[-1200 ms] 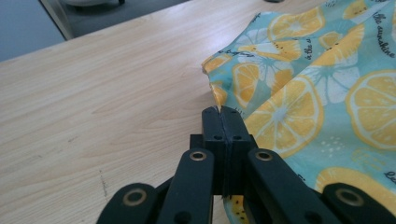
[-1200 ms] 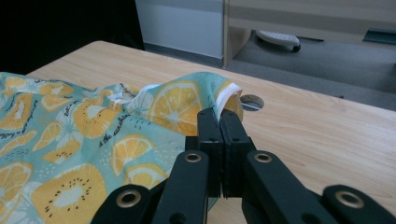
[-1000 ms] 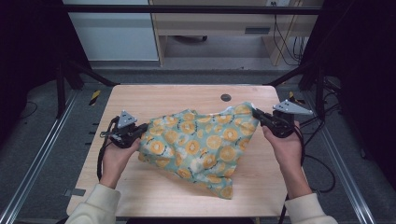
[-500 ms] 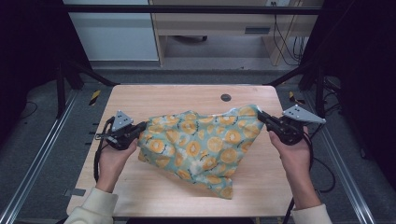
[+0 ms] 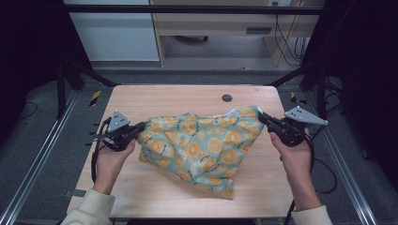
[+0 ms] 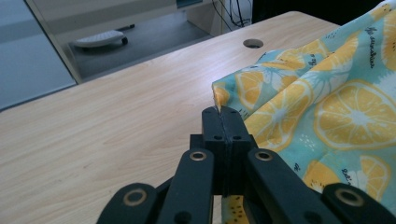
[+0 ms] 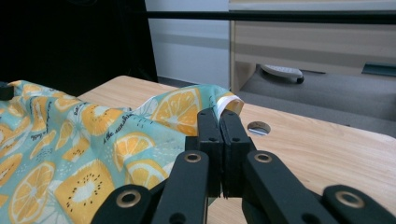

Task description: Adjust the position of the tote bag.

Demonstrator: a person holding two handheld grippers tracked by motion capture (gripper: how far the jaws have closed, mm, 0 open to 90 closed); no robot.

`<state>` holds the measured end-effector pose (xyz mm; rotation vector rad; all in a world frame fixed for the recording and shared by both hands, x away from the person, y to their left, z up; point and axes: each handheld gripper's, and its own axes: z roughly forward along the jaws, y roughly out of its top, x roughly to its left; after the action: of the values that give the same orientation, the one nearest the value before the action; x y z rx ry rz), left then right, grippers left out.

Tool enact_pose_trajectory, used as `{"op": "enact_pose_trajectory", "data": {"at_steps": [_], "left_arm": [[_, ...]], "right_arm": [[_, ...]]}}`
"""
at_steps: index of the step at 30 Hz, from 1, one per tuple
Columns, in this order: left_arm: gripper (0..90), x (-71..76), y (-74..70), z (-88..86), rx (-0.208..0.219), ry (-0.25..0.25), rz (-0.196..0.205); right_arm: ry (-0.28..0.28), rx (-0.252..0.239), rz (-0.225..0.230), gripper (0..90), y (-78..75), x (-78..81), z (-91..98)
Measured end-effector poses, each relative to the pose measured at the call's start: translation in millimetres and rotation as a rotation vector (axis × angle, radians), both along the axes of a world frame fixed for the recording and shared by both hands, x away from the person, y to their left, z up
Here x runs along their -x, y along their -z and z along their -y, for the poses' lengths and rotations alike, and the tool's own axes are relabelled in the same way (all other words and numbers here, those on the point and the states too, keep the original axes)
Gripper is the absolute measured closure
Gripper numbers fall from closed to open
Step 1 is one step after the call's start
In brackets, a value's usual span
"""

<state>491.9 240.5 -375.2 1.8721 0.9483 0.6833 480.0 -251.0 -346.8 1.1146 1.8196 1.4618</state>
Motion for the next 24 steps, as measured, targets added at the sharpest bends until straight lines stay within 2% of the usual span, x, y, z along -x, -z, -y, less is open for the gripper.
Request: {"op": "enact_pose_trajectory", "data": {"at_steps": [6,9,11,13,16,24], "left_arm": [[90.0,14.5,-1.0,-3.6,0.006,-0.006,0.021],[90.0,27.1,0.3,-4.8,0.011,-0.014,0.038],[90.0,37.1,2.2,-6.1,0.007,-0.014,0.050],[90.0,45.9,5.5,-9.0,0.022,-0.012,0.066],[90.0,54.7,11.4,-12.5,0.049,-0.003,0.080],[90.0,76.8,16.6,-23.0,0.079,0.018,0.078]], "right_arm": [[-0.011,-0.008,0.029,89.0,1.3,15.5,-2.5],[-0.019,-0.025,0.038,89.1,3.1,27.9,-2.3],[-0.031,-0.058,0.048,89.1,6.4,39.1,-2.3],[-0.039,-0.061,0.062,89.1,10.5,49.8,-2.9],[-0.048,-0.062,0.058,89.0,18.4,60.9,-1.5],[-0.068,-0.094,0.046,89.0,40.7,80.7,-1.4]]}}
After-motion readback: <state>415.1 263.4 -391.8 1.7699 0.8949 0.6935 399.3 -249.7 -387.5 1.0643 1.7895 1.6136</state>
